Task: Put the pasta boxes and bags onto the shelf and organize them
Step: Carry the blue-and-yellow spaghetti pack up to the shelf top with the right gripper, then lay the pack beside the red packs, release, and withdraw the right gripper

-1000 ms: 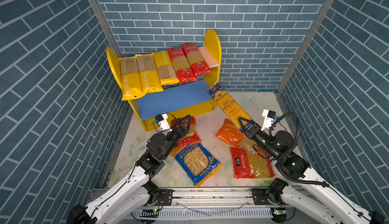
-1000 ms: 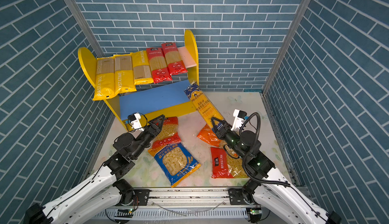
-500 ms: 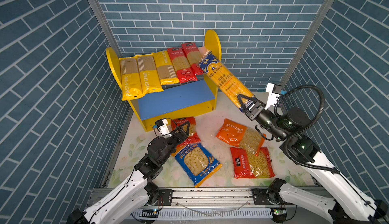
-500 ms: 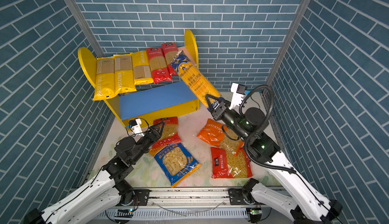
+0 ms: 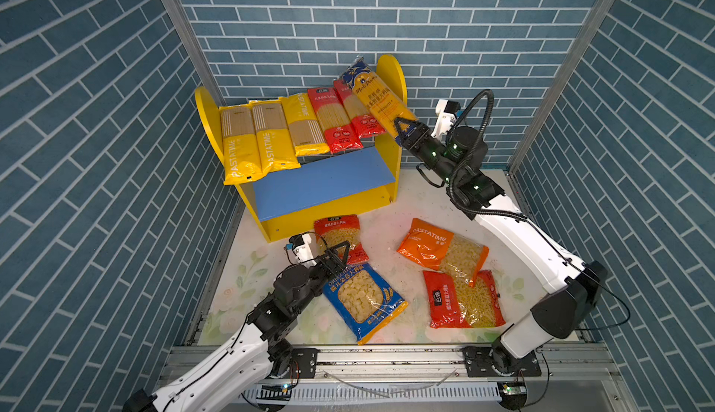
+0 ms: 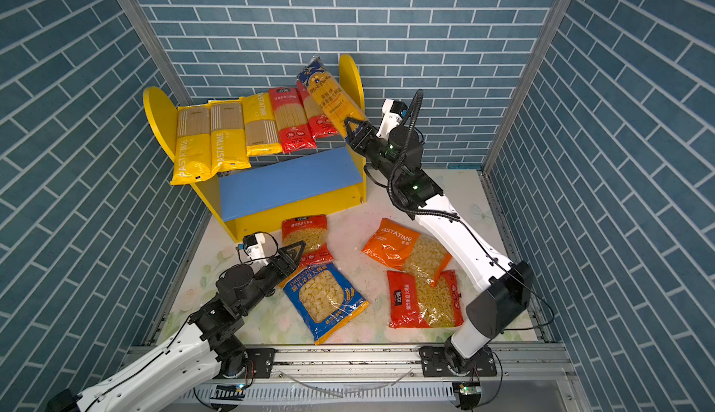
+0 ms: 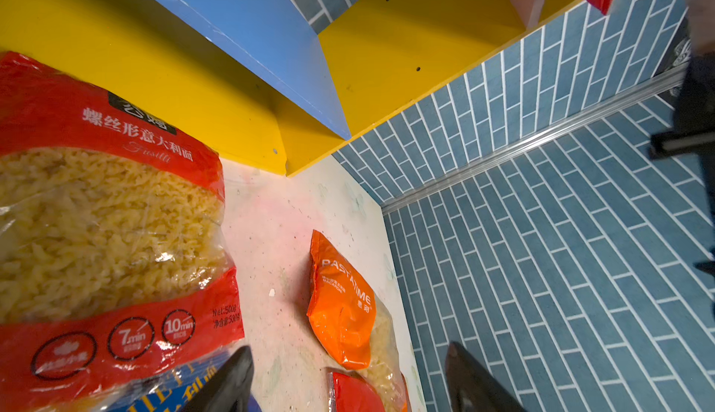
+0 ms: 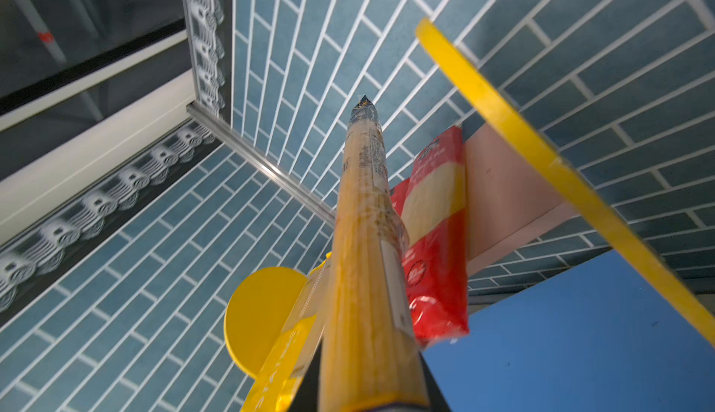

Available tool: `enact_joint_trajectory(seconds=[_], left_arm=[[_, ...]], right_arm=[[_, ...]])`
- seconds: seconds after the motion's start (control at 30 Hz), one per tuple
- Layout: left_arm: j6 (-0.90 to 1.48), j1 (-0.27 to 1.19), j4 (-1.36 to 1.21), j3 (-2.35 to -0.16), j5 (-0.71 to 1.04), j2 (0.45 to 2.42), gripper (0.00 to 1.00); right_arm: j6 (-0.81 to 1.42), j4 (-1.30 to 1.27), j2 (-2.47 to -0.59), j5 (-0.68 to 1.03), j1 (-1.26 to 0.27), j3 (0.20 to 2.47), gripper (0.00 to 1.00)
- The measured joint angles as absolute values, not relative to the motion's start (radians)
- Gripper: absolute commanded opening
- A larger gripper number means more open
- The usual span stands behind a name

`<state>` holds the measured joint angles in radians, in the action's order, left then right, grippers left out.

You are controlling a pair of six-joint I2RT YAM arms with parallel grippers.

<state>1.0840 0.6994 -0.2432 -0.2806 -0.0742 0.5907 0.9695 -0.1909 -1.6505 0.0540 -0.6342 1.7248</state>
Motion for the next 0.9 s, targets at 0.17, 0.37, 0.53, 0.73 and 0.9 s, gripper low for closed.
enact_joint_trajectory(seconds=[0.17, 0.37, 0.53, 0.73, 0.9], left_arm=[[1.085, 0.727, -0.237, -0.280, -0.093, 0.587, 0.78], [1.088, 0.775, -0.253, -0.273, -0.113, 0.647, 0.78], [1.091, 0.812, -0.271, -0.258, -0.133, 0.719, 0.78], [1.091, 0.820, -0.307, -0.257, -0.141, 0.757, 0.78], [1.091, 0.822, -0.321, -0.257, -0.143, 0.769, 0.78]], right_arm=[[1.058, -0.200, -1.810, 0.029, -0.584, 1.864, 0.00], [1.153, -0.194, -1.964, 0.033, -0.582, 2.028, 0.06], [1.229, -0.173, -2.023, 0.009, -0.587, 2.098, 0.46], [1.254, -0.190, -2.010, -0.018, -0.583, 2.097, 0.63], [1.250, -0.190, -1.909, -0.023, -0.580, 1.980, 0.64]])
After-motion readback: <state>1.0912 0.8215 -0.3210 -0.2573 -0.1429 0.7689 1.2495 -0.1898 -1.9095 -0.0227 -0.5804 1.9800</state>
